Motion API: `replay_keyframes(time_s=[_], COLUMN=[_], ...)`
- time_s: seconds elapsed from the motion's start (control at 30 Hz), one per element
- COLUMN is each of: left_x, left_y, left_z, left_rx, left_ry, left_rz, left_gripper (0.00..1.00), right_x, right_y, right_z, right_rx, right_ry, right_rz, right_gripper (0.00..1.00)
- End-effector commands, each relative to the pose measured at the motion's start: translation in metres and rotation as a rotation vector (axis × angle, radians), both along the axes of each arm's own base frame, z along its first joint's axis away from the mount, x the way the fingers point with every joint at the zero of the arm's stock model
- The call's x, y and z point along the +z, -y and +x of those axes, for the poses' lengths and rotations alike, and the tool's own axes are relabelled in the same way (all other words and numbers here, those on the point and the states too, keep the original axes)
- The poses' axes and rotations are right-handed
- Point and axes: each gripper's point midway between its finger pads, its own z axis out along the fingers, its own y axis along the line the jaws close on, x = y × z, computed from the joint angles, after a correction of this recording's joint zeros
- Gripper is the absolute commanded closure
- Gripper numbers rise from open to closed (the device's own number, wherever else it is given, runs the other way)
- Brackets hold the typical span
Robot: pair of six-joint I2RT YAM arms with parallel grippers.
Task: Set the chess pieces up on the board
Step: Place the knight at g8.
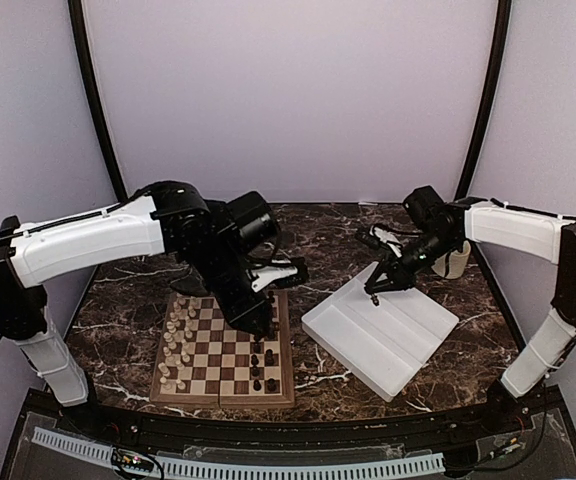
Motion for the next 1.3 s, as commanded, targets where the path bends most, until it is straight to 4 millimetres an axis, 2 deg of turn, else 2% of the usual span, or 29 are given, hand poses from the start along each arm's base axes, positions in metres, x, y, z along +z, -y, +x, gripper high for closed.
replay_keyframes(time_s=[0.0,0.27,0.4,0.6,0.7,0.8,0.93,1.0,1.1,1.17,1.27], left_x=[-0.024,-0.040,-0.054,-0.067,-0.064,-0.056,-0.046,-0.051,-0.076,-0.084,-0.086], left_y=[-0.013,-0.003,0.000,-0.009,-0.023,-0.048,-0.054,-0.063,-0.102,-0.112,-0.114], left_z=[-0.019,-0.033,-0.028,-0.021,-0.018,-0.019,-0.027,-0.025,-0.028,-0.032,-0.035], left_rx=[-0.031,-0.074,-0.080,-0.080,-0.064,-0.043,-0.014,0.048,0.134,0.152,0.194], left_ry=[-0.012,0.032,0.059,0.092,0.121,0.151,0.126,0.077,-0.032,-0.072,-0.131], left_rz=[0.202,0.318,0.378,0.449,0.488,0.526,0.485,0.506,0.664,0.699,0.700], left_gripper=[1.00,1.00,1.00,1.00,1.00,1.00,1.00,1.00,1.00,1.00,1.00], right_x=[-0.005,-0.008,-0.007,-0.007,-0.007,-0.006,-0.007,-0.007,-0.007,-0.006,-0.007], right_y=[-0.005,-0.011,-0.012,-0.013,-0.013,-0.012,-0.013,-0.014,-0.014,-0.015,-0.015], right_z=[-0.002,-0.009,-0.011,-0.014,-0.015,-0.015,-0.015,-0.016,-0.016,-0.016,-0.016], right_rx=[0.022,0.044,0.050,0.057,0.057,0.056,0.057,0.062,0.063,0.065,0.065], right_ry=[0.010,0.007,0.005,0.011,0.013,0.017,0.014,0.015,0.014,0.017,0.014], right_rz=[-0.006,-0.006,-0.004,-0.008,-0.010,-0.011,-0.012,-0.011,-0.010,-0.010,-0.010], right_gripper=[0.90,0.90,0.90,0.89,0.89,0.89,0.89,0.89,0.89,0.89,0.89])
